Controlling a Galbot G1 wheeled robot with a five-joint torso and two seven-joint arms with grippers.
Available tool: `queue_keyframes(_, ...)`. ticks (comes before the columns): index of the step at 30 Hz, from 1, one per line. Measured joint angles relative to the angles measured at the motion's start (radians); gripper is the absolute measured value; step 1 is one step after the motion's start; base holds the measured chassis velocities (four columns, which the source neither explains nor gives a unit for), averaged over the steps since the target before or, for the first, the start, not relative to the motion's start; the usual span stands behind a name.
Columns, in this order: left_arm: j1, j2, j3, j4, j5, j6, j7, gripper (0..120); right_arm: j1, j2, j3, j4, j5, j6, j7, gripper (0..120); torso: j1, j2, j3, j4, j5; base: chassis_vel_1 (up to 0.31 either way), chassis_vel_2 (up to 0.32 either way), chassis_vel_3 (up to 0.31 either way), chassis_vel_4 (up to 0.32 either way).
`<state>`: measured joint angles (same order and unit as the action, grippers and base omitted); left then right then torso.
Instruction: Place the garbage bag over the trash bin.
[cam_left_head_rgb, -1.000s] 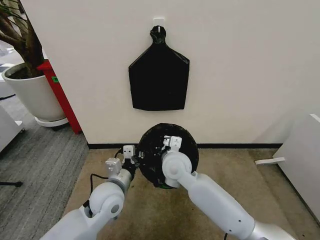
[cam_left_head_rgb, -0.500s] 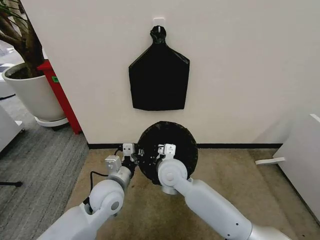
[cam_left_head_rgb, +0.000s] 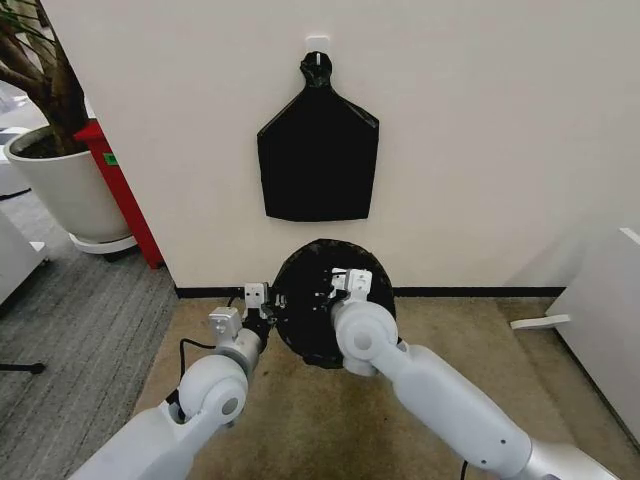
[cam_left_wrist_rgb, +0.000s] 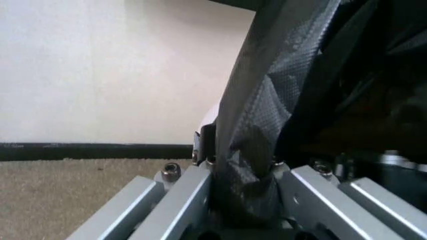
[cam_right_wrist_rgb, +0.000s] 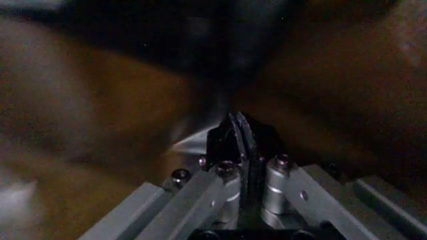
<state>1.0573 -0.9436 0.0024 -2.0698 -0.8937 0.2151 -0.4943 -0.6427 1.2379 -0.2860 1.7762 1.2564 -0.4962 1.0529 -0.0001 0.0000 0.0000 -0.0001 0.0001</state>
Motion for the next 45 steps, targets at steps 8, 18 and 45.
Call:
queue_keyframes(8, 0.015, 0.001, -0.001, -0.013, 0.014, -0.009, 0.005, 1, 0.018, 0.046, 0.003, -0.147, -0.078, -0.007, -0.013, 0, 0.000, 0.000, 0.000, 0.0000, -0.0002, 0.000, 0.000, 0.000, 0.000)
queue_keyframes(18, 0.041, 0.000, -0.023, -0.029, 0.024, -0.016, 0.026, 1, 0.038, 0.109, 0.023, -0.255, -0.095, 0.007, -0.008, 0, 0.000, 0.000, 0.000, 0.0002, -0.0002, 0.000, 0.000, 0.000, 0.000)
queue_keyframes(45, 0.098, 0.010, -0.049, -0.062, 0.022, -0.018, 0.046, 1, 0.079, 0.167, 0.010, -0.253, -0.067, 0.019, -0.052, 0, 0.000, 0.000, 0.000, 0.0001, -0.0001, 0.000, 0.000, 0.000, 0.000)
